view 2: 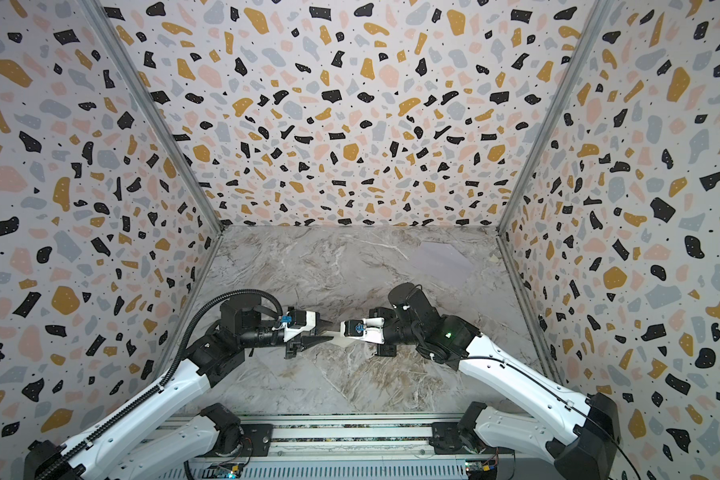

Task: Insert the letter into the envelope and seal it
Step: 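Pinch the fold with both grippers to crease the letter, then open the right gripper and withdraw it from the folded letter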

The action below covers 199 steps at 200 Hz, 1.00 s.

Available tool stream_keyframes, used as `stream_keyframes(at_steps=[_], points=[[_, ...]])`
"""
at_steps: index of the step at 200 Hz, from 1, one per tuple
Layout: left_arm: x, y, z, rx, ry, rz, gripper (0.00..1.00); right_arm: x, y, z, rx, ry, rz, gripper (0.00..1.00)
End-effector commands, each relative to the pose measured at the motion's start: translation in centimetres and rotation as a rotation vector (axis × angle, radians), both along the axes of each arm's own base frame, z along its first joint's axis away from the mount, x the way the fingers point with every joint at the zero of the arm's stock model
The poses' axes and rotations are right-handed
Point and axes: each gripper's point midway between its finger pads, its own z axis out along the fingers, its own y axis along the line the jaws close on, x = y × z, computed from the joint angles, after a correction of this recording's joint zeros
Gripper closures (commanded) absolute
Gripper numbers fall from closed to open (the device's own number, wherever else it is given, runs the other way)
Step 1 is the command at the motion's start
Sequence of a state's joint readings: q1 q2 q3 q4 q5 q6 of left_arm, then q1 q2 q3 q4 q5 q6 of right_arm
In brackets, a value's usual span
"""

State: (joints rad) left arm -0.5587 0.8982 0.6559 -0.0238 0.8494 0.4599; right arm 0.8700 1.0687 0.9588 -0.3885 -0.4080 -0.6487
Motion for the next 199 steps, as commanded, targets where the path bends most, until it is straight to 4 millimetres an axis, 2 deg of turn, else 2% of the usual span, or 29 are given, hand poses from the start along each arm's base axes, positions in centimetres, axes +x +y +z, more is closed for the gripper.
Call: stream_keyframes(at_steps=[1,51,76,87,113,130,157,180,199], points=[[-0.3,-0.4,1.9,-0.036,-0.053,-0.032,0.8,0.1,0.3,1.4,0.03,-0.026,0.001,1.0],[-0.5,-0.5,2.0,-0.037,-0.062,-0.039,1.0,0.5,0.4,1.6,0.038,-0.025,-0.023,1.0],[-0.7,-0.4,2.3,-0.049,-0.08,-0.046,1.0,0.8,0.3,1.9,0.05,-0.03,-0.043,0.97],[-0.6,-0.4,2.5,-0.057,-0.082,-0.039,1.0,0.9,0.3,2.2,0.057,-0.031,-0.054,0.91],[0.3,-0.3,3.4,-0.093,-0.063,0.025,1.0,2.0,-0.1,3.5,0.102,-0.039,-0.142,0.68],[0.9,-0.2,4.3,-0.138,-0.052,0.07,1.0,3.0,-1.0,5.4,0.182,-0.054,-0.229,0.56],[2.2,0.3,5.8,-0.216,-0.051,0.166,1.0,4.1,-3.7,9.9,0.421,-0.027,-0.384,0.39],[2.4,0.5,6.9,-0.275,-0.056,0.188,1.0,3.4,-6.1,12.3,0.618,0.044,-0.45,0.29],[2.1,0.7,8.0,-0.328,-0.065,0.185,1.0,1.8,-6.8,12.8,0.741,0.108,-0.414,0.26]])
